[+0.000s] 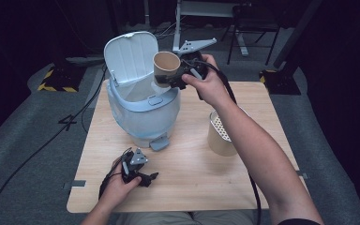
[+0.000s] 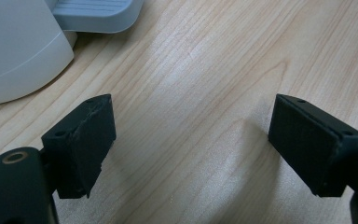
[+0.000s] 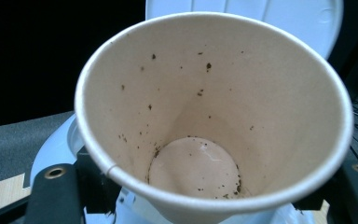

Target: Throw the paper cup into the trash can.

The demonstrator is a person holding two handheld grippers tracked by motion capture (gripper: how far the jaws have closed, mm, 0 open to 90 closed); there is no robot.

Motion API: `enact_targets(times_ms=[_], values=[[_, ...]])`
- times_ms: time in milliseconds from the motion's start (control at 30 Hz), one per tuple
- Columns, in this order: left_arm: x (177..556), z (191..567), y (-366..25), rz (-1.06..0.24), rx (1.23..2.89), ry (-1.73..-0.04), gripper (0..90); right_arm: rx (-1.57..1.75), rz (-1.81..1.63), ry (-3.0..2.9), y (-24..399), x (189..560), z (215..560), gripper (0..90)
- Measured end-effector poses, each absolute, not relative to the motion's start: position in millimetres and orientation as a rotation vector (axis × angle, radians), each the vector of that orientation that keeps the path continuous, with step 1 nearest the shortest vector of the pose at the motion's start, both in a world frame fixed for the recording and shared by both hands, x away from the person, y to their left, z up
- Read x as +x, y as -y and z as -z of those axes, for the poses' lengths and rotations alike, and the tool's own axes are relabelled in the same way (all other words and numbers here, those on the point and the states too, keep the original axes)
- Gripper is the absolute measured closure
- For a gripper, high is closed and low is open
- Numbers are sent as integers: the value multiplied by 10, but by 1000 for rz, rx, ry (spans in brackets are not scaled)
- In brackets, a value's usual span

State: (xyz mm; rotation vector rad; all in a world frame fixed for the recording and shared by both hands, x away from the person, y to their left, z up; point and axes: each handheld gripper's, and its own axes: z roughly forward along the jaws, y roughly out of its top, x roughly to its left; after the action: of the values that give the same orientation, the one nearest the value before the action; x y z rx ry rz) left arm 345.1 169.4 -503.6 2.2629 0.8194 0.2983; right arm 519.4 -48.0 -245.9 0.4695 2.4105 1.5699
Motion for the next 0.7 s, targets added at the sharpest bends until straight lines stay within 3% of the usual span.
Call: enact_targets(times_ms=[600,667,700], values=[[3451,5038,-1693,-300,2260,-820,155,474,-1480,-2512,82,5219,2651,274],[3451,5038,-1693,-300,2260,-820,155,466,-1480,-2529,62,5221,2678,219],[3451,5038,-1693,-300,2260,-820,155,468,-1476,-2531,49,5221,2697,119]])
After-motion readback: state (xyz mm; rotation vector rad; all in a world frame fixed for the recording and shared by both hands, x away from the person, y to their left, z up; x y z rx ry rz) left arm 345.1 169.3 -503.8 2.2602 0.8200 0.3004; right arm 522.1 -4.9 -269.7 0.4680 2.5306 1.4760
